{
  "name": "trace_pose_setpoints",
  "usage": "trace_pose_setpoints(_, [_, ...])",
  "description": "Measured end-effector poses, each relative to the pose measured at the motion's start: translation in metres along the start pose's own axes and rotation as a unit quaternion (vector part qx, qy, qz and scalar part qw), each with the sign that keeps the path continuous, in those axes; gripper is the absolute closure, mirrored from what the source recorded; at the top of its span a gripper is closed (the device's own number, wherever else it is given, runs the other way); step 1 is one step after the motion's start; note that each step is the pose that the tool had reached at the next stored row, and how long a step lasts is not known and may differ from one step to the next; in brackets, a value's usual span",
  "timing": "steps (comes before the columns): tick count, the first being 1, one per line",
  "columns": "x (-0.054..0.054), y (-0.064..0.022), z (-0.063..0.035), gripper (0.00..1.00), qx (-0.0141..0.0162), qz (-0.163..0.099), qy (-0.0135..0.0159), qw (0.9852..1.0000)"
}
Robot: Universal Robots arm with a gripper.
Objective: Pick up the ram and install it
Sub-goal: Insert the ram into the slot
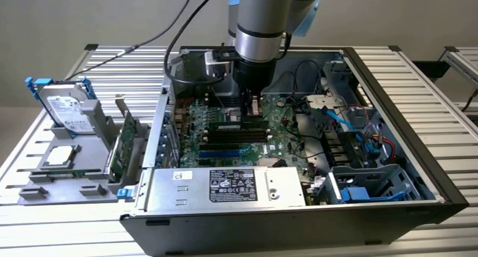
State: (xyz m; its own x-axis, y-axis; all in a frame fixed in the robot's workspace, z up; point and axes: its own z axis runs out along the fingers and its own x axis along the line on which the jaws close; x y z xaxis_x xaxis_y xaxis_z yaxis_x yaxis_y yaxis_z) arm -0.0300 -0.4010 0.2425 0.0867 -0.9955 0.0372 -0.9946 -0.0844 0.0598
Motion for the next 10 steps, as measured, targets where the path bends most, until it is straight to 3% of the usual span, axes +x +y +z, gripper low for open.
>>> trace_pose_setpoints(10, [0.0038,0.0001,0.0065,0.86,-0.0005,0.000,0.0005,1.0000])
